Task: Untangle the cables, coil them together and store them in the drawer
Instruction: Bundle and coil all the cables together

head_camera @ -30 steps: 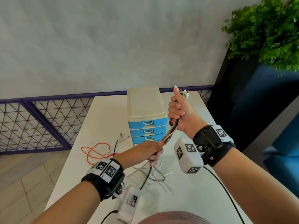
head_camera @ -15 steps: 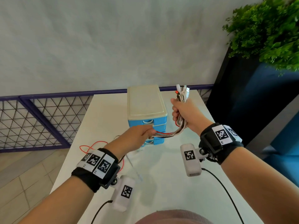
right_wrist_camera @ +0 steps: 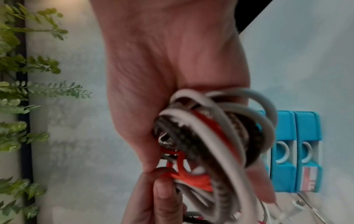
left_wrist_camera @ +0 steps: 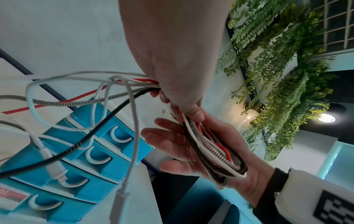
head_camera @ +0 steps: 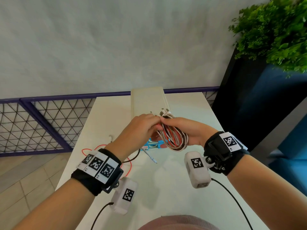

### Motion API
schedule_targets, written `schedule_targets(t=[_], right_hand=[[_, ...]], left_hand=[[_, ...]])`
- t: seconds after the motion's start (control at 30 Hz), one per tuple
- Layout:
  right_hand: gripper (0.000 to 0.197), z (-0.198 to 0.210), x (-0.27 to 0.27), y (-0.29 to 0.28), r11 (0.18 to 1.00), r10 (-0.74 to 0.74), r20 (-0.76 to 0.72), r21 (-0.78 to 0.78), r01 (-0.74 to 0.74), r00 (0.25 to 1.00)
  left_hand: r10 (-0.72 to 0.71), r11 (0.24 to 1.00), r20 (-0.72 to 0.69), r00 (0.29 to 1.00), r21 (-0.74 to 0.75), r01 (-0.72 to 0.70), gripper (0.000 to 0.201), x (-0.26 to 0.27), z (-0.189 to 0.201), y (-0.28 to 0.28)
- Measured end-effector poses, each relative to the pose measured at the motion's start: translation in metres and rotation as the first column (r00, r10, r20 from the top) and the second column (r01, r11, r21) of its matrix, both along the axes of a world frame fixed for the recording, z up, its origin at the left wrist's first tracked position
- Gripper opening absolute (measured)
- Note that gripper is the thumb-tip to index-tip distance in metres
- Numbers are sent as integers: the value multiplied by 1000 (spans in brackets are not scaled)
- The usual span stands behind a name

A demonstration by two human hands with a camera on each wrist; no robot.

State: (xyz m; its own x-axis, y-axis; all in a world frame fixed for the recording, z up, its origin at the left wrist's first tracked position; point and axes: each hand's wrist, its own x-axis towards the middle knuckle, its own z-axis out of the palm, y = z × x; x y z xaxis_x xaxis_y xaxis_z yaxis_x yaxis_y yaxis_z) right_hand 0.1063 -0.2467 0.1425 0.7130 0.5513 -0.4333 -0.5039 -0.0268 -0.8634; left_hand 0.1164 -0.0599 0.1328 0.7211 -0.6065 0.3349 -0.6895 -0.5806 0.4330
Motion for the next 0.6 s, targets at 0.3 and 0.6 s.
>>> schedule_targets(t=[0.3, 0.6], right_hand=[[38, -2, -12, 2, 975, 190, -12, 120, -187, 982], [27, -8, -13, 8, 997, 75, 14, -2, -75, 997]], left_hand=[[131, 960, -301, 944, -199, -197, 39, -10, 5, -2], [100, 976, -745, 659, -55, -210, 41, 7, 17, 7]])
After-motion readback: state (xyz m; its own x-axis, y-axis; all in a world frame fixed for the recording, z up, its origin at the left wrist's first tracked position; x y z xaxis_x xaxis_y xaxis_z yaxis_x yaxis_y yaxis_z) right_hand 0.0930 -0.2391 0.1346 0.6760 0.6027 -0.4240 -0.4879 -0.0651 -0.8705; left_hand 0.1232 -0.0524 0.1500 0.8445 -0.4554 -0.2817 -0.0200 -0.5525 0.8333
